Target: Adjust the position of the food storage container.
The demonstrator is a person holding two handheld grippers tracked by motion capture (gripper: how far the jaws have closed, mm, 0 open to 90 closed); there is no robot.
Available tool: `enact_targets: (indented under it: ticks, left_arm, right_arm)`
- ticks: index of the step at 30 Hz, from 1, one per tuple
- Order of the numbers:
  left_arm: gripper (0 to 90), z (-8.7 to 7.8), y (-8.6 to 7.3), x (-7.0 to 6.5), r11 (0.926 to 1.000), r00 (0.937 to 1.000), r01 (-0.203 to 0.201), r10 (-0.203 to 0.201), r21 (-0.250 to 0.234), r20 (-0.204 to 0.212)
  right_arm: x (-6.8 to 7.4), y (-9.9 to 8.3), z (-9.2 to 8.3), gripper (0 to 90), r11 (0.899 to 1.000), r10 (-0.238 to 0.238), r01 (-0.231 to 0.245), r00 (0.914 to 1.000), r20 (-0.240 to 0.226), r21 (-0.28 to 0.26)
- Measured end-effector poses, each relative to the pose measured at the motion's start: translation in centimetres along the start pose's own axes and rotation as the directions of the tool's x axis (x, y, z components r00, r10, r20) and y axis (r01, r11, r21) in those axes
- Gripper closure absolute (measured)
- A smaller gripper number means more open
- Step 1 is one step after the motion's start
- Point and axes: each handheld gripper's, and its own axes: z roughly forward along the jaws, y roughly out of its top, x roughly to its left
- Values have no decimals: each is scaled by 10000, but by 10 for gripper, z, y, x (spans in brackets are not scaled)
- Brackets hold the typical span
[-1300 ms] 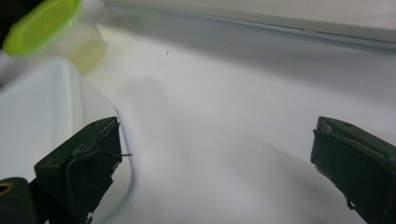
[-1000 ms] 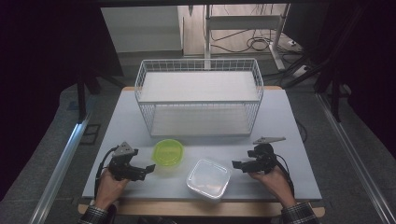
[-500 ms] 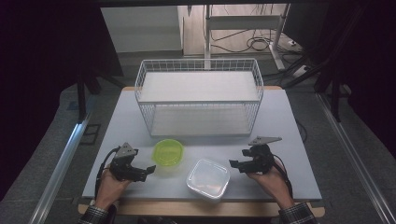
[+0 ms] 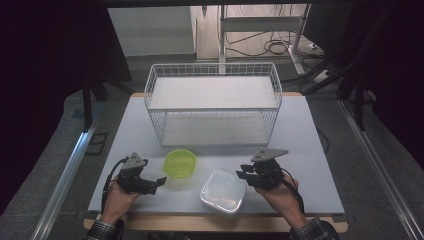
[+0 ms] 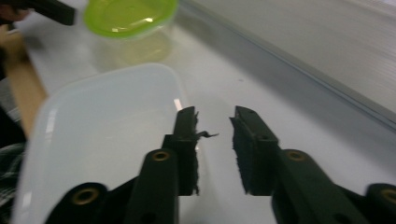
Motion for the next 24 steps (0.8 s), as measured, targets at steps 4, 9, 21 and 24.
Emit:
enact_targets:
  ticks: [4,9,21,24]
  left_arm:
    - [8,0,0,0,10000,10000,-18,18,11,-12]
    - [11,0,0,0,9999,9999,-109,109,40,-132]
    - [12,0,0,0,9996,9993,-279,280,51,-260]
    - [13,0,0,0,9996,9993,-287,288,46,-256]
  right_arm:
    - [14,4,4,830,9993,-340,349,9980,-531,154]
    - [39,10,12,889,9974,-656,691,9881,-1391,210]
    - [79,12,29,889,9899,-1276,1389,9609,-2457,292]
    - [83,13,31,889,9879,-1392,1522,9556,-2599,303]
